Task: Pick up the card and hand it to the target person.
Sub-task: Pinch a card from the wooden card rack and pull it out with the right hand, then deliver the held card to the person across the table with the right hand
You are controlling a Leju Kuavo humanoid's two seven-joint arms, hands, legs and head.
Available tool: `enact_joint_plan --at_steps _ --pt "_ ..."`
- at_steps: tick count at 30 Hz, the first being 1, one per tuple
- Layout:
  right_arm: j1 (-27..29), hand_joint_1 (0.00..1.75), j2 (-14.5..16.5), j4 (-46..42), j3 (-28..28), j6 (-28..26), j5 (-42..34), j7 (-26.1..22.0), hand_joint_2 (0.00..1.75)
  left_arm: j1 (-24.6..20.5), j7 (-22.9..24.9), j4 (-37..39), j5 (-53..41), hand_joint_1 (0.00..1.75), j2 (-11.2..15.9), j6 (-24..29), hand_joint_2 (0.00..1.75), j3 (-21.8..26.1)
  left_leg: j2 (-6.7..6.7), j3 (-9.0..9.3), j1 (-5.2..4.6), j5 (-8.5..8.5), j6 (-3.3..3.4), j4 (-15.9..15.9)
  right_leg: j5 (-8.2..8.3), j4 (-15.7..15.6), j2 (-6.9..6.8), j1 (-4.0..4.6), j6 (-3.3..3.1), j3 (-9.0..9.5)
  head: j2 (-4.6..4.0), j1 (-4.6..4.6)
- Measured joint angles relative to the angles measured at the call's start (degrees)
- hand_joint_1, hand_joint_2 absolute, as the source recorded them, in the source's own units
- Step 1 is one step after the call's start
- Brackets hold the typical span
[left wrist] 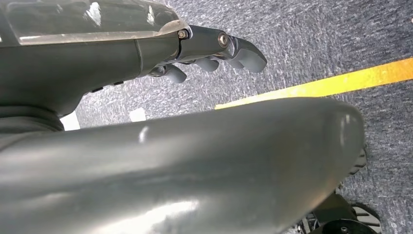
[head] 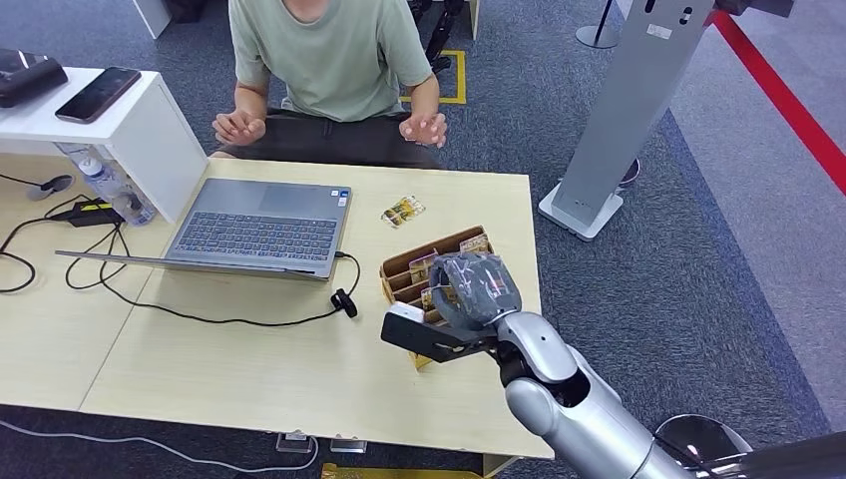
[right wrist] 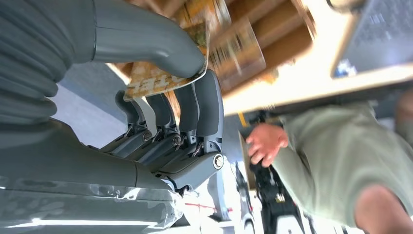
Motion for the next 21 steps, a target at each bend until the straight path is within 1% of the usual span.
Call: enact_joint_plan --at_steps 5,10,16,21 --pt "-4.43 1.43 -0.35 -2.22 -0.01 0.40 -2.44 0.18 1.75 0.00 -0.07 0.00 -0.56 0.00 0.00 -0.21 0.00 -0.07 0.00 -0.01 0.00 0.01 -0.01 0.00 0.00 0.01 0.00 0.00 0.00 0.00 0.00 0.02" --pt "-8.68 1.43 -0.32 -1.76 0.21 -0.72 -6.03 -0.42 1.75 -0.02 -0.04 0.00 -0.81 0.00 0.00 -0.43 0.00 -0.39 -0.01 -0.03 0.00 0.01 -0.01 0.00 0.00 0.01 0.00 0.00 0.00 -0.01 0.00 -0.01" --pt "-14.17 1.43 1.03 5.31 0.64 -4.91 -8.09 -2.64 1.75 -0.11 0.09 0.00 -1.09 0.00 -0.01 -0.50 0.00 -1.08 -0.01 -0.05 0.00 0.03 -0.01 0.00 0.01 0.02 -0.01 0.00 0.00 0.00 0.00 0.01" --pt "-17.28 1.43 2.84 11.63 0.74 -6.22 -8.35 -3.90 1.75 -0.19 0.09 0.00 -1.09 0.00 -0.02 -0.52 0.00 -1.43 -0.02 -0.06 0.00 0.04 0.00 0.00 0.01 0.03 -0.02 0.00 0.00 -0.02 0.00 -0.01"
